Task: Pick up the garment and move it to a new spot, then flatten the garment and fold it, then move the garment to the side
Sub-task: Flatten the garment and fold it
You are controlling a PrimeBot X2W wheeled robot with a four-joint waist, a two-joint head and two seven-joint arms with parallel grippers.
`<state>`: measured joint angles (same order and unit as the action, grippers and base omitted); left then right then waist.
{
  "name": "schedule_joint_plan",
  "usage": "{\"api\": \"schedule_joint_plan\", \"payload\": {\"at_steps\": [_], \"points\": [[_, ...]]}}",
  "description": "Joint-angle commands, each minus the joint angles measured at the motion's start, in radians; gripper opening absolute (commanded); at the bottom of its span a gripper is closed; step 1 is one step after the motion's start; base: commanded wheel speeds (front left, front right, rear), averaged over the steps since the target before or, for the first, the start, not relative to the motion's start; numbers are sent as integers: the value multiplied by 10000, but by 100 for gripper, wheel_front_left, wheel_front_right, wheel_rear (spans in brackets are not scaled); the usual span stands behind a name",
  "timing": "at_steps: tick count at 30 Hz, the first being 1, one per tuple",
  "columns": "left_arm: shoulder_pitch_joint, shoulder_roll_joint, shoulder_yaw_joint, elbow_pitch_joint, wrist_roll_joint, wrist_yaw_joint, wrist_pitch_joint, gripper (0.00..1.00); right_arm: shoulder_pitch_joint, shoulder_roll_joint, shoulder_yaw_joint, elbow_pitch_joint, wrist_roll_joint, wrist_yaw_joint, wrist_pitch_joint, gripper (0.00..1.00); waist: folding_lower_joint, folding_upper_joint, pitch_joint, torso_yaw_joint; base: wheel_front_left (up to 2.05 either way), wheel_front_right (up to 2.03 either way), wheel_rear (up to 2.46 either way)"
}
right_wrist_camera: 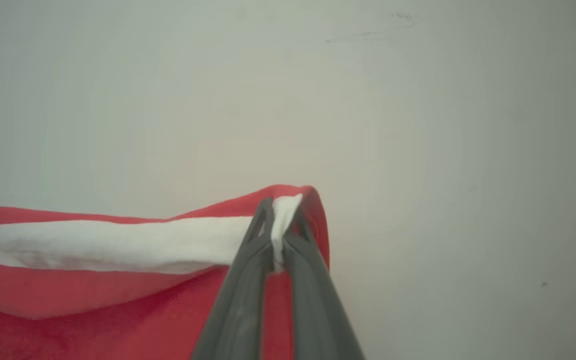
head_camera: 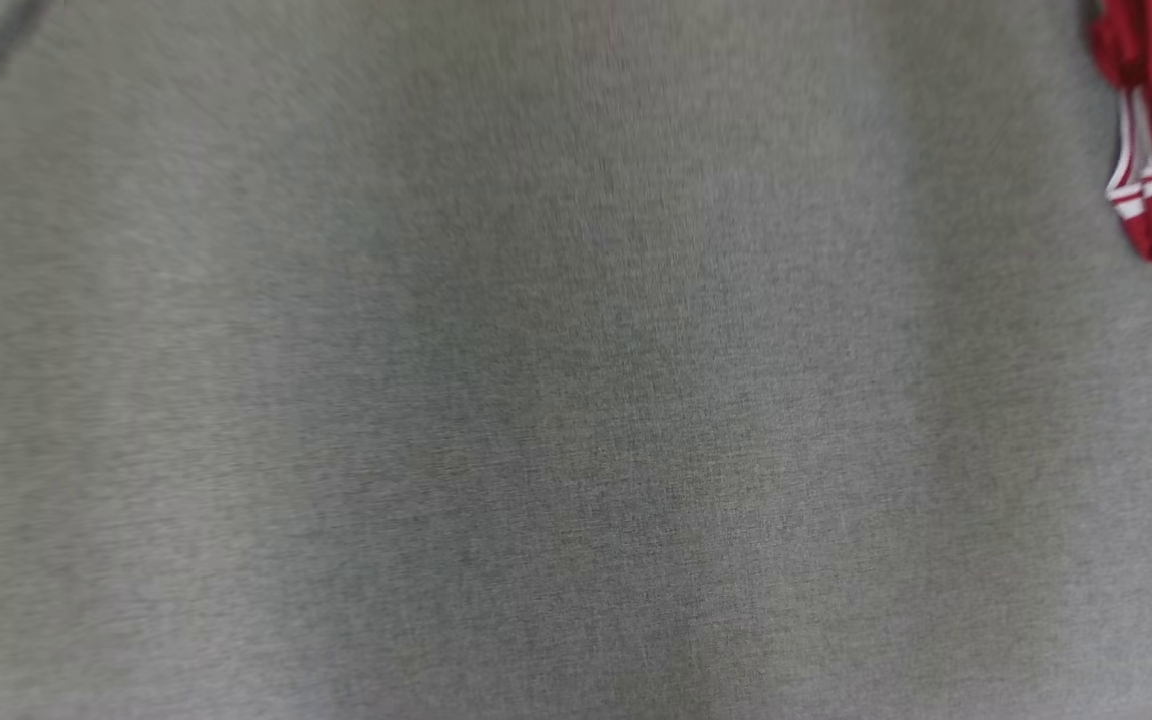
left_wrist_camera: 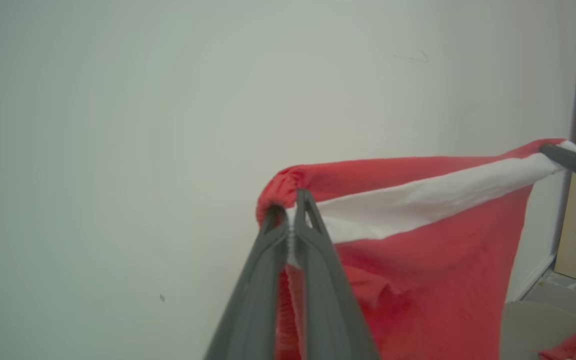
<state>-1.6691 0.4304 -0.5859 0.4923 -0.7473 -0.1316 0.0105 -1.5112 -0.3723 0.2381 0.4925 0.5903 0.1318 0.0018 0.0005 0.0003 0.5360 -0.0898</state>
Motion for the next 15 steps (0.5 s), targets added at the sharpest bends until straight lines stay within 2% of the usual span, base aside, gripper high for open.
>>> {"api": "schedule_joint_plan", "payload": {"at_steps": [1,10,15], "points": [[-497,-39,-135,173,-93,23,-34,0,-474,120,14,237,102,-29,63,0,-5,-3,1040,-388,0,0,0],[-2790,-120,-1237,1708,-740,23,-646,0,-2903,155,526,2161,-74,-29,-277,0,-5,-3,1695,-340,0,0,0],[-2710,-40,-1776,2122,-1401,23,-1115,0,-2937,289,1099,2597,189,-29,-677,0,-5,-3,1811,-256,0,0,0]]}}
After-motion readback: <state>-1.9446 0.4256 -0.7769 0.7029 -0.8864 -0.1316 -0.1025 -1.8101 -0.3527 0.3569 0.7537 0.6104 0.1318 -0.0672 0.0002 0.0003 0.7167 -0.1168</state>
